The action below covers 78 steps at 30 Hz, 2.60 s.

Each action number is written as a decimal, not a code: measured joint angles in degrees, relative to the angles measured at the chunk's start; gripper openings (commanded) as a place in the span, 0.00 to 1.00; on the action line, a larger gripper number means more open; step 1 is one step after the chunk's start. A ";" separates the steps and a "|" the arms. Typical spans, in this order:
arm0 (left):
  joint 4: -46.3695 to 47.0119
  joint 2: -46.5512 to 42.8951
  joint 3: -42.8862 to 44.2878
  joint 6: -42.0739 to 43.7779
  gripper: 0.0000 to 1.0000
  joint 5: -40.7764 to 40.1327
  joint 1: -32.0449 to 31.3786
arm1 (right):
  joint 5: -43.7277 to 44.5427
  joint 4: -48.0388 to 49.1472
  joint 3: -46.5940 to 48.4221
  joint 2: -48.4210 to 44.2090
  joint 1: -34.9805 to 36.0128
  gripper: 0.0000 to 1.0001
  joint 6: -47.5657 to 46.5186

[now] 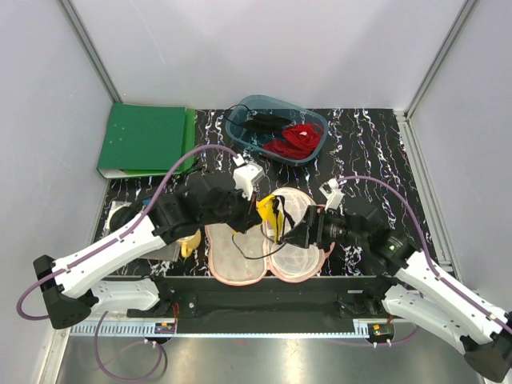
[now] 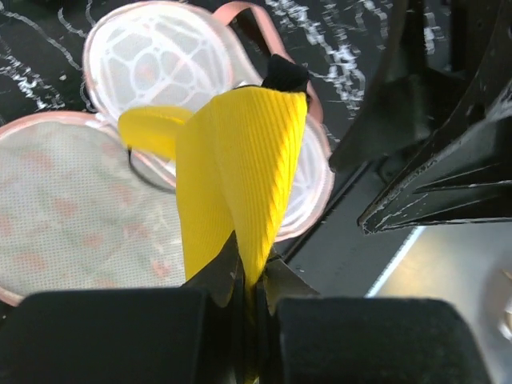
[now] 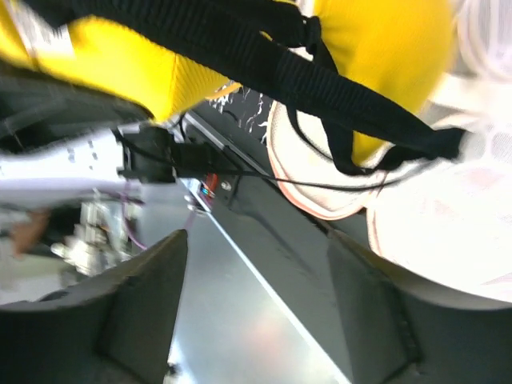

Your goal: Place the bra in the laundry bag and zip it closed

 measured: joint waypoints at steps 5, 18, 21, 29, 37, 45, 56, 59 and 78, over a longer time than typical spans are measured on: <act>-2.34 -0.94 2.84 0.02 0.00 6.51 2.27 | -1.36 -1.31 0.00 -3.28 -0.04 0.85 -9.94; -5.25 -1.49 7.85 -2.43 0.00 18.88 6.25 | -5.14 7.65 -0.04 8.33 0.96 0.90 -25.09; -5.40 -1.99 7.93 -3.23 0.00 20.70 6.88 | -3.65 10.38 0.00 10.34 3.69 0.72 -26.29; -6.23 -4.63 7.17 -3.41 0.00 24.74 10.49 | 2.23 15.37 -0.50 14.78 6.14 0.18 -25.46; -7.45 -4.72 2.64 -0.28 0.00 26.77 15.30 | -5.07 19.08 -5.35 14.60 6.29 0.08 -19.10; -6.71 2.54 2.12 4.39 0.00 25.18 16.17 | -8.90 18.71 -12.17 6.43 6.29 0.20 -6.60; -5.27 6.36 1.75 5.40 0.00 24.76 16.17 | 1.81 13.11 -8.28 6.58 7.06 1.00 -7.45; -5.25 5.73 1.66 5.44 0.00 24.81 16.17 | 7.10 13.27 -7.98 8.70 8.22 1.00 -10.82; -5.31 4.24 1.64 7.58 0.00 26.08 16.17 | 28.39 45.48 -11.54 29.94 13.09 0.47 -18.53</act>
